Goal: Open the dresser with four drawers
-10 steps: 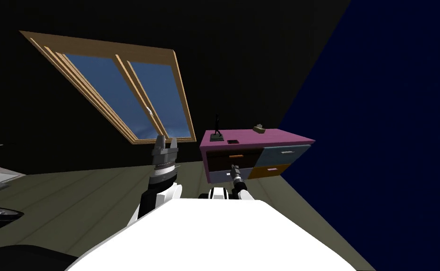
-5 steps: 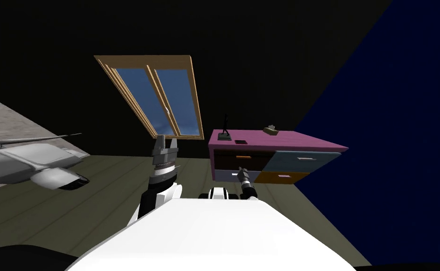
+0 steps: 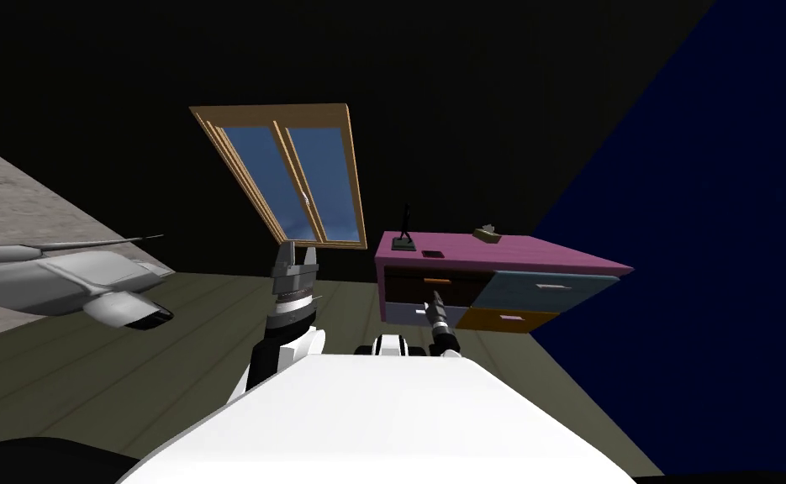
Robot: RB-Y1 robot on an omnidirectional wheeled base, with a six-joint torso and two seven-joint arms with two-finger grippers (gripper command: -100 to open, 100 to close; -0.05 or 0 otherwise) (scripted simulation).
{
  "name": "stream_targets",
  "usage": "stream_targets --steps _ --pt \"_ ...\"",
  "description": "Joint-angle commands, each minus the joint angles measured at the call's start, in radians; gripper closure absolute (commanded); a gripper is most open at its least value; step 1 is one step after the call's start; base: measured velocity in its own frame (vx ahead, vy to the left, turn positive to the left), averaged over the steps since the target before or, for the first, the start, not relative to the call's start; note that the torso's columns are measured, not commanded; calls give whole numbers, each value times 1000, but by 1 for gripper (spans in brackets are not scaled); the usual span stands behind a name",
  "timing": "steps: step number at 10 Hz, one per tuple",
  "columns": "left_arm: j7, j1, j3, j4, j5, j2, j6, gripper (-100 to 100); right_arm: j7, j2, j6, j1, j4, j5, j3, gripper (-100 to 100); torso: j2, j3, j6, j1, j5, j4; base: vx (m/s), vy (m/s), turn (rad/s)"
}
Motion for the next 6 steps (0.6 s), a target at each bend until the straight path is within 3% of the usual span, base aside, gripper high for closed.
stream_targets --steps 1,6 --pt "0 0 0 0 0 0 0 0 -22 18 41 -35 53 55 4 -100 1 1 0 1 0 0 15 -33 76" --pt "0 0 0 0 0 0 0 0 -59 49 105 -90 142 144 11 -100 2 1 0 2 0 0 4 -29 51"
